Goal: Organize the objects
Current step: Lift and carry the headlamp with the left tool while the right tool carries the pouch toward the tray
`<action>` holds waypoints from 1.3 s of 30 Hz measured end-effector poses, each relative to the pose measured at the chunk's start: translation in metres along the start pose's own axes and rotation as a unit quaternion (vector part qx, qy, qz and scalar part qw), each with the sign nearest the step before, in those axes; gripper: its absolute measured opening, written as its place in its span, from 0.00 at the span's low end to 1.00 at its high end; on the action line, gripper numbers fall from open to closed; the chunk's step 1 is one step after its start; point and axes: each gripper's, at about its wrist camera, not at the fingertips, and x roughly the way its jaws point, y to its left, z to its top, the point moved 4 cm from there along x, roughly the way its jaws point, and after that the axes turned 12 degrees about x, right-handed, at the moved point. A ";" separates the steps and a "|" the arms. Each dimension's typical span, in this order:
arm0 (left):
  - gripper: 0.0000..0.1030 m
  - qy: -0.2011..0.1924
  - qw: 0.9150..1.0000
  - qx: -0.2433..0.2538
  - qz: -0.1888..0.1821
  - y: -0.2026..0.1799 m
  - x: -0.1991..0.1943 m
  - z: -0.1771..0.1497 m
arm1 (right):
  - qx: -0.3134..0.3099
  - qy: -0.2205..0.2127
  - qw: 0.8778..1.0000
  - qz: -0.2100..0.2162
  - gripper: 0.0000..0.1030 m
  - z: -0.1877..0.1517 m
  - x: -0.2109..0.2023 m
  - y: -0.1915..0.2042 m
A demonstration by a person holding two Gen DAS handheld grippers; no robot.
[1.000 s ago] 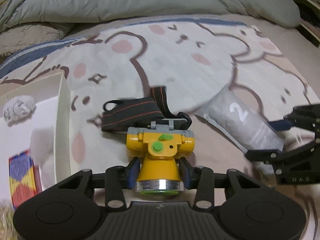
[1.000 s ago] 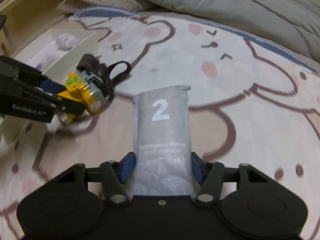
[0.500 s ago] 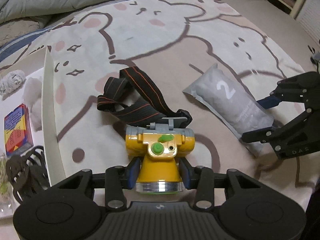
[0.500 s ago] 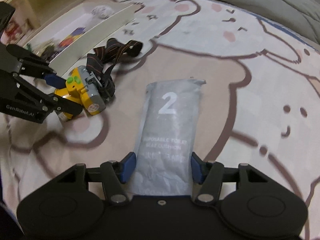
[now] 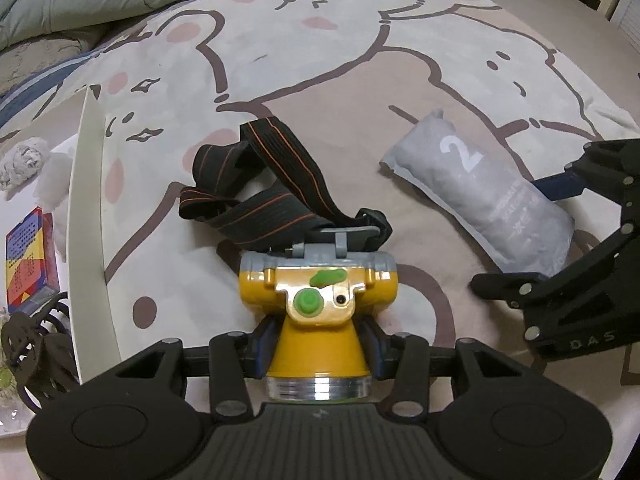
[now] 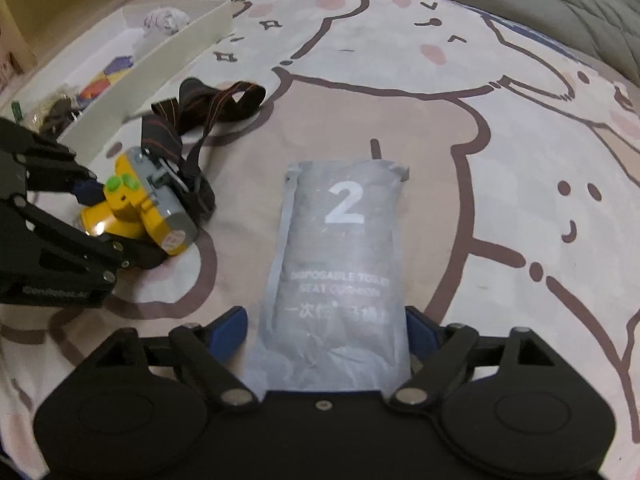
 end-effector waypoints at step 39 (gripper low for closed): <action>0.44 -0.239 0.959 -0.137 0.068 0.069 -0.127 0.027 | 0.051 -0.266 0.962 0.020 0.59 0.072 -0.134 0.008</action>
